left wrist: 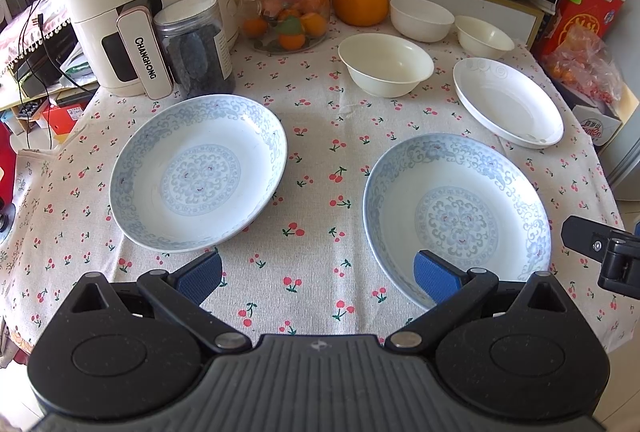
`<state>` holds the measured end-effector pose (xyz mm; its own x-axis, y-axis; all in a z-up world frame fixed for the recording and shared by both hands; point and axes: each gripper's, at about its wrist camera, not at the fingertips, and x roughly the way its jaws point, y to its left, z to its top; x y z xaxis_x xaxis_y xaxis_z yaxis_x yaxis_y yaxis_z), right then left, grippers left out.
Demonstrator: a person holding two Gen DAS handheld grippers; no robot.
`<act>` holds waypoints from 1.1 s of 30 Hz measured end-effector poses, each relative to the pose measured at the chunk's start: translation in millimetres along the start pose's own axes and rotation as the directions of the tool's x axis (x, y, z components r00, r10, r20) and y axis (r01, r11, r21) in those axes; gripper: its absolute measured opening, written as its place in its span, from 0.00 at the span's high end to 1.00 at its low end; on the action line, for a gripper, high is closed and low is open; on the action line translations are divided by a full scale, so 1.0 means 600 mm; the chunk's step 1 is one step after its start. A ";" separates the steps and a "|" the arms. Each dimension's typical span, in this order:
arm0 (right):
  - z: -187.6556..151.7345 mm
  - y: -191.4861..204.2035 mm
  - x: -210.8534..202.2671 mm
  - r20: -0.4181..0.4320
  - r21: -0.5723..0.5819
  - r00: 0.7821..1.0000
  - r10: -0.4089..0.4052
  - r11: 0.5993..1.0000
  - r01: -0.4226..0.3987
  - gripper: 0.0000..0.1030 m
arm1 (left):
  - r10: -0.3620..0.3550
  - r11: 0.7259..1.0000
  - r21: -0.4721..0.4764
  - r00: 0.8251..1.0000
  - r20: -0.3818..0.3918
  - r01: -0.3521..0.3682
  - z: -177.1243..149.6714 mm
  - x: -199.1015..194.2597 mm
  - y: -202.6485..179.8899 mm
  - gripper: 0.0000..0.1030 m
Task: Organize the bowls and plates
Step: 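Move the left tool toward one blue-patterned plate while the right tool approaches the other, then close the left tool on one blue plate rim while the right tool grips the other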
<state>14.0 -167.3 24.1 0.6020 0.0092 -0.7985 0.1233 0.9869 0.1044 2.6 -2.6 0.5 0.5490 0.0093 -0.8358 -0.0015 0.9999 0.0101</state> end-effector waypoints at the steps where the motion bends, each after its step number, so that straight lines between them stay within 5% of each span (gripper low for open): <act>1: 0.000 0.000 0.000 -0.001 0.000 1.000 0.000 1.000 0.000 0.00 | -0.001 1.000 0.000 1.000 0.000 0.001 0.000 0.000 0.000 0.00; 13: -0.003 -0.004 0.007 -0.009 -0.001 1.000 -0.003 1.000 0.003 0.00 | -0.013 1.000 0.000 1.000 -0.003 0.013 0.001 0.001 0.002 0.00; 21: -0.004 -0.023 0.027 -0.030 0.018 0.999 0.036 0.999 -0.035 0.00 | -0.108 0.994 0.010 0.994 0.033 0.108 0.005 0.005 0.013 0.06; 33: -0.017 -0.088 0.070 -0.012 0.177 0.966 0.257 0.952 -0.251 0.00 | -0.270 0.962 -0.025 0.963 0.014 0.271 -0.004 0.060 0.039 0.21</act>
<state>24.8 -217.3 -20.7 0.6037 0.2644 -0.7521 0.1061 0.9084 0.4045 20.5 20.8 -30.7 0.5405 -0.2615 -0.7997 0.1262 0.9649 -0.2302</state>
